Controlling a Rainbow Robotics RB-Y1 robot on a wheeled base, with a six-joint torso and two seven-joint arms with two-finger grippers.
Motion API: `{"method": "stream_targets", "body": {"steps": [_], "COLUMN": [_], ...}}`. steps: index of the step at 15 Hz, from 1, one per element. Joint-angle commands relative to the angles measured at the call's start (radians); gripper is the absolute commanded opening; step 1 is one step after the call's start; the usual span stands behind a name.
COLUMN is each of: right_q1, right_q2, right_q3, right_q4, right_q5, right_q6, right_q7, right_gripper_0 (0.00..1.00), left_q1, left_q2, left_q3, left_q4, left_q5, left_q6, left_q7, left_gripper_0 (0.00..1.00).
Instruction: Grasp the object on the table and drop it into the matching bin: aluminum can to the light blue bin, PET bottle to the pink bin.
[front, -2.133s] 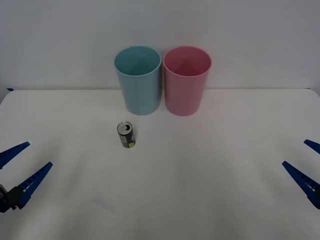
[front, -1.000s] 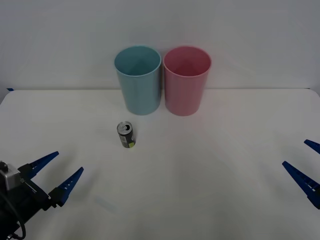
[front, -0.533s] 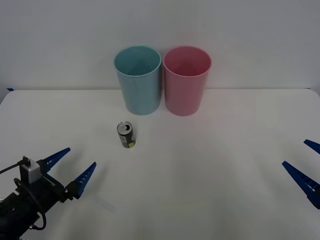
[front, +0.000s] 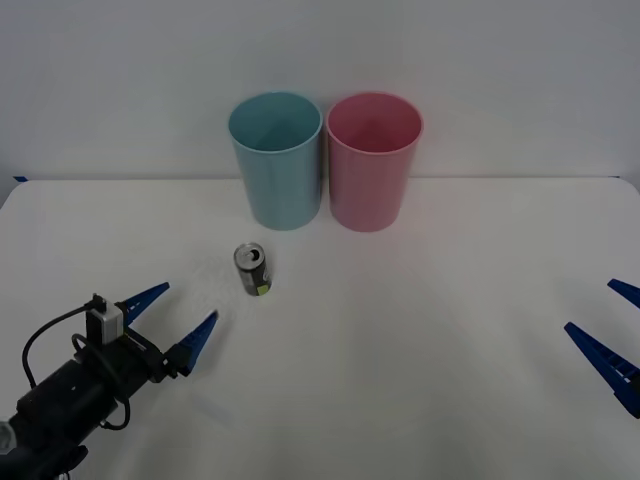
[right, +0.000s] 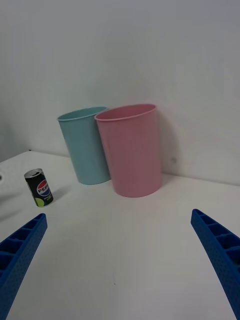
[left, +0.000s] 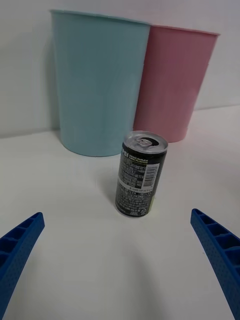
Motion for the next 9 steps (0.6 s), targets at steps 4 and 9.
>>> {"method": "stream_targets", "body": {"steps": [4,9], "right_q1": [0.0,0.0], "right_q2": [0.0,0.0], "right_q3": [0.0,0.0], "right_q4": [0.0,0.0], "right_q5": [0.0,0.0], "right_q6": [0.0,0.0], "right_q7": [0.0,0.0], "right_gripper_0": [1.0,1.0], "left_q1": [-0.088,-0.145], "left_q2": [-0.03,-0.047], "left_q3": [-0.059,-0.114], "left_q4": [0.089,0.138], "left_q5": [0.0,0.0], "left_q6": [0.08,0.141], "left_q7": [-0.046,-0.057], "left_gripper_0": [1.0,1.0]}}
